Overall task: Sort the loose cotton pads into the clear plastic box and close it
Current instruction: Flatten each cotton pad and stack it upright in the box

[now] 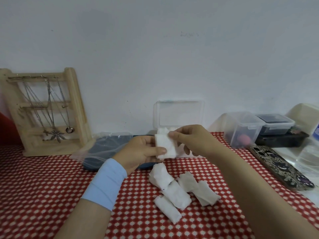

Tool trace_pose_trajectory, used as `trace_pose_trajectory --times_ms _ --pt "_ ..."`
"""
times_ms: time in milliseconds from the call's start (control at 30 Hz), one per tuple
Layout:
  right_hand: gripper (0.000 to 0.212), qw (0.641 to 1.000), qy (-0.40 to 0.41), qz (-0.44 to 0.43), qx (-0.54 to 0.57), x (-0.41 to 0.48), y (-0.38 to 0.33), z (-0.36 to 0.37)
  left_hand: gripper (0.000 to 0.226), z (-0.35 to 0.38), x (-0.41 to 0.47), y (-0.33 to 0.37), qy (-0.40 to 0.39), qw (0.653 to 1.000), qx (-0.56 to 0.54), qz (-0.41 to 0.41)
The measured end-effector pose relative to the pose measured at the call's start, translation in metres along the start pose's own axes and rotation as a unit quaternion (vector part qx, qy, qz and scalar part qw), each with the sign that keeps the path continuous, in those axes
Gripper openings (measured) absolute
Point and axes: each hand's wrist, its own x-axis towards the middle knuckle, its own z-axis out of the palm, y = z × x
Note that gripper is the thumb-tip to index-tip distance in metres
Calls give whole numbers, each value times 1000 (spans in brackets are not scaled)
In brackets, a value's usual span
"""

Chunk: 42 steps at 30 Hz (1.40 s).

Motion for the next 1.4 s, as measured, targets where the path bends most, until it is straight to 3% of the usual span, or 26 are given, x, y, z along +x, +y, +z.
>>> trace_pose_trajectory --times_ms 67,167,267,367,500,633,700,767,900,1167,1400 --pt "29 991 -24 0 -131 1 5 -5 36 -2 2 -1 37 999 -8 5" --pt "44 920 -158 105 -342 -4 15 -6 34 -3 4 -2 61 997 -47 6" --pt "55 885 -219 136 -387 -6 19 1 26 -3 5 -1 60 994 -87 -4" --pt "33 899 -243 77 -357 -5 15 1 19 -3 5 -2 63 992 -110 -6" --pt "22 945 -212 22 -246 -7 9 -11 12 -4 8 -4 97 991 -97 -3" --pt "41 987 -162 18 4 -8 3 -23 8 -3 9 -6 129 990 -64 13" --pt "49 982 -135 14 132 -8 0 -24 8 -2 9 -6 129 989 -68 14" --pt "51 978 -95 1 185 -8 -3 -20 15 2 8 -5 110 990 -81 14" --pt "47 984 -24 -1 176 -5 -5 -6 21 12 4 -2 62 991 -114 8" --pt "35 986 23 -24 165 -5 -7 -4 29 15 5 -4 64 991 -113 -11" --pt "38 996 58 -13 66 -4 -8 2 42 18 6 0 38 993 -112 -19"
